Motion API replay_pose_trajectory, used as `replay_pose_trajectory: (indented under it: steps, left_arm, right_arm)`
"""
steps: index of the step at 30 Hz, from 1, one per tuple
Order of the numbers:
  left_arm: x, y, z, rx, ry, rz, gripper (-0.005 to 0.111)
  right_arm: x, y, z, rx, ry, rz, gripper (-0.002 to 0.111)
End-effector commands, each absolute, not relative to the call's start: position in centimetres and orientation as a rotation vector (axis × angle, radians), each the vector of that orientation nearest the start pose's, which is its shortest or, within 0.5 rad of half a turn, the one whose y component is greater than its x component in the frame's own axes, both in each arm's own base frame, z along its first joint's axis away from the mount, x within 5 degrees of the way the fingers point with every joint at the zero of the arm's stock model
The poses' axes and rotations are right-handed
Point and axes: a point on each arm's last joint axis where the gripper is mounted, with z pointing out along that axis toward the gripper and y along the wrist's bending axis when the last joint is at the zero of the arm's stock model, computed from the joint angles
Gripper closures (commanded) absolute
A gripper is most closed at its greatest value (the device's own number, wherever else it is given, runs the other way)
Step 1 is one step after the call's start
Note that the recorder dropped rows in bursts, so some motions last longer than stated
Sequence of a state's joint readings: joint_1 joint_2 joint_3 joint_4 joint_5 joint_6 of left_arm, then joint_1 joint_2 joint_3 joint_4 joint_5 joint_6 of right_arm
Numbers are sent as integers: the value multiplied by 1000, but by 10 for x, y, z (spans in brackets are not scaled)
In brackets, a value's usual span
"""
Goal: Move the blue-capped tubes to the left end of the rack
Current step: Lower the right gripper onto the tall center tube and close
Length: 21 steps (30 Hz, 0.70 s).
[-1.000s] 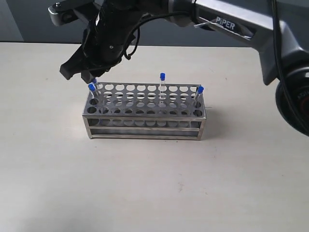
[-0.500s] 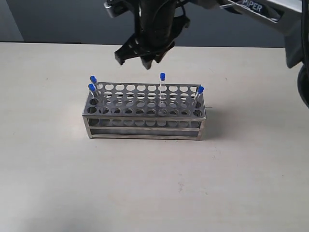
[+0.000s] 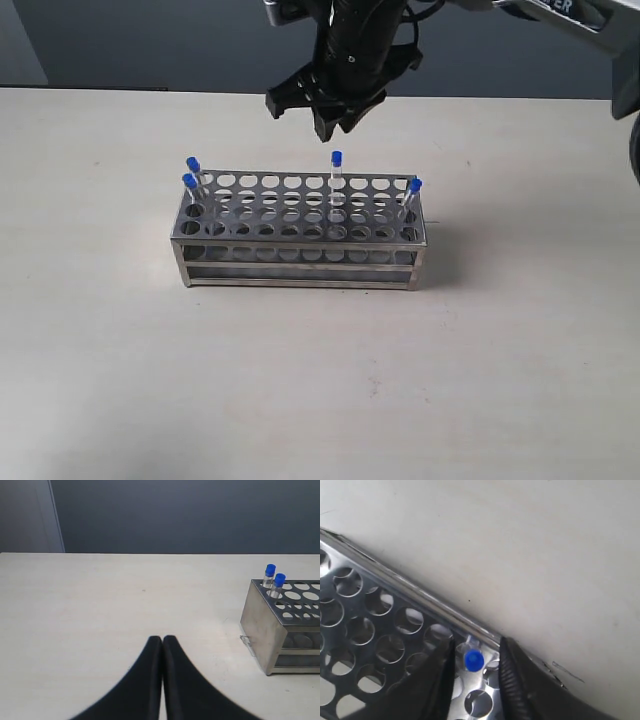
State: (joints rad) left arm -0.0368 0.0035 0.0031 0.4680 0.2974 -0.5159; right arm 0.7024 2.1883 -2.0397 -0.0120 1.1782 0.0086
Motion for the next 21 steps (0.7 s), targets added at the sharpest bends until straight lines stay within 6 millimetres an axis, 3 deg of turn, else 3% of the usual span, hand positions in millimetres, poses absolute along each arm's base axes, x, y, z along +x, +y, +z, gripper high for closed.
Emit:
replay_pose_trajectory:
  steps: [1,8,13,16,18,21]
  left_arm:
    - [55,9,190,-118,1740,31,106]
    - [55,9,190,-118,1740,31,106]
    - [55,9,190,-118,1740,31,106]
    - [55,9,190,-118,1740,31,106]
    - [55,9,190,-118,1740,31,106]
    - [55,9,190,-118,1740,31,106]
  right_arm:
    - [369,308,236,-980,2670,123,78]
    - [375,312,213,-991,2692,104,78]
    - [375,312,209,-995,2698,95,81]
    - [376,311,209,-1001,2690,70,91]
    - [378,309,209,-1009,2681,35,106]
    - [377,308,209,-1012,2685,24,109]
